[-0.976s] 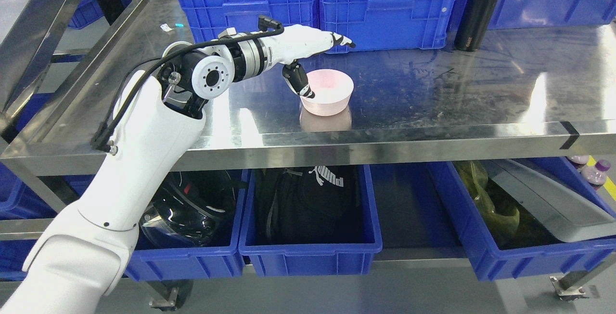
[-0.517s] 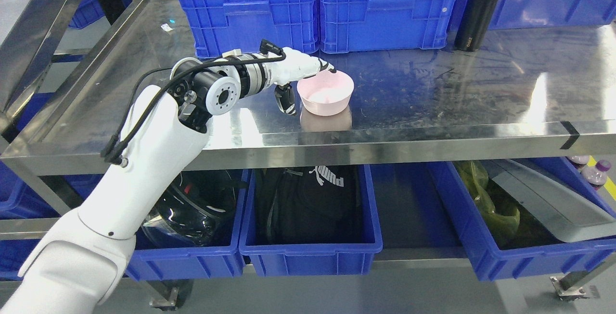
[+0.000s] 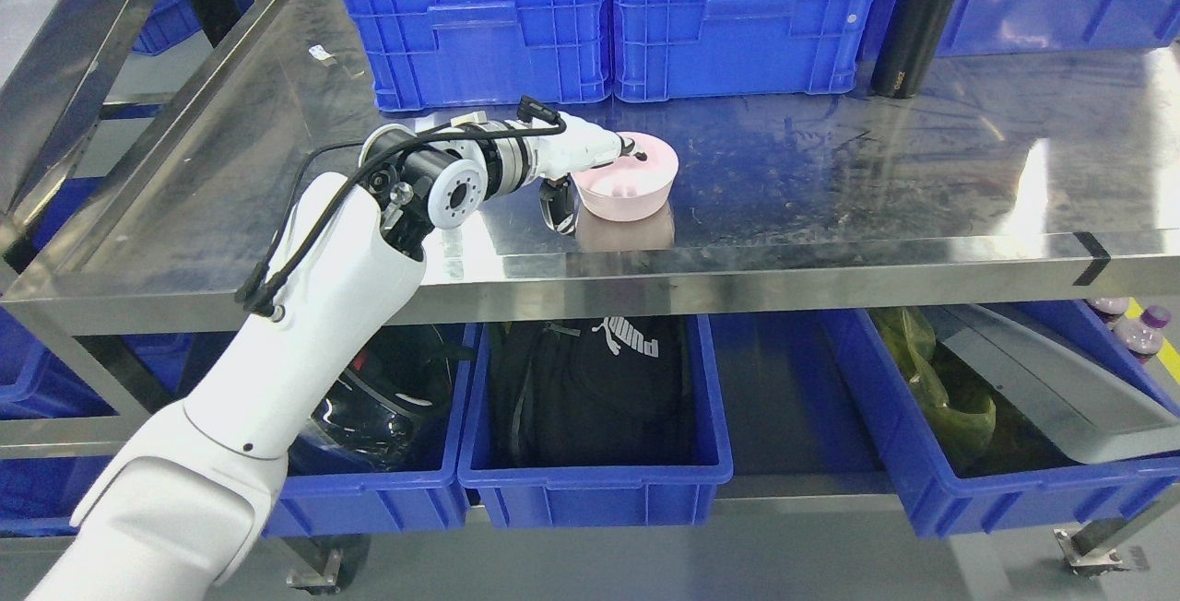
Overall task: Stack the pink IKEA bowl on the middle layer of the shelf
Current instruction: 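Close the left hand fingers around the pink bowl's rim, then lift the pink bowl off the shelf with the left hand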
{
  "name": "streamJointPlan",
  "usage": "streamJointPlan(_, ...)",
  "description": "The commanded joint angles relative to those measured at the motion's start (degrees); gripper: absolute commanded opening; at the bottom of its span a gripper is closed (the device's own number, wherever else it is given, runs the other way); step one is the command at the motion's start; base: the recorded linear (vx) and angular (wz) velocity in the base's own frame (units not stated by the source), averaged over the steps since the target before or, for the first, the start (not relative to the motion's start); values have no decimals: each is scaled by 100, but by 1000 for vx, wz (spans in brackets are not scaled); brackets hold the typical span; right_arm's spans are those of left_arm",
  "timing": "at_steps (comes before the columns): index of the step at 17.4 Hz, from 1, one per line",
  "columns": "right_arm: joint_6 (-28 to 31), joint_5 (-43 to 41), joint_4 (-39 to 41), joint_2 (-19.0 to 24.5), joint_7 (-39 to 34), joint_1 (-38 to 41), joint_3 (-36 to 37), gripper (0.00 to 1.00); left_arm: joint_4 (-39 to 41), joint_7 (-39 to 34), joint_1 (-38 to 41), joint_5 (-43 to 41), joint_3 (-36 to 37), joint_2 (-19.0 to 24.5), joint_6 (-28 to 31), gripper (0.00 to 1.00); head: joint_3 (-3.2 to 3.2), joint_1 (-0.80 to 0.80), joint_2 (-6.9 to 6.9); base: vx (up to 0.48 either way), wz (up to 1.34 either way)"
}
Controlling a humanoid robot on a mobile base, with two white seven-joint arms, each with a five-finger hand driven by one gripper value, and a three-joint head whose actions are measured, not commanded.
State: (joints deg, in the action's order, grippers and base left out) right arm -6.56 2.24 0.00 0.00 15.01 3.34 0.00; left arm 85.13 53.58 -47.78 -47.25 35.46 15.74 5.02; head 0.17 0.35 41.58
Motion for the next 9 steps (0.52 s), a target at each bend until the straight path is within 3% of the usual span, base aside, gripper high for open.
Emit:
streamJointPlan(1,-4,4,100,-100,2,0,-26,100,-778,-5,-30,-65,14,-545,-194,81,0,0,0,0,0)
streamJointPlan(7,-4,-5,100,-100,2,0,-26,100,-1130,-14,-47,-65,-92,-713,-476,61,0,0,0,0,0)
streamJointPlan(9,-4,4,100,-100,2,0,-26,100,-1331,-5,-48,-65,-284,-721,-860,49,0,0,0,0,0)
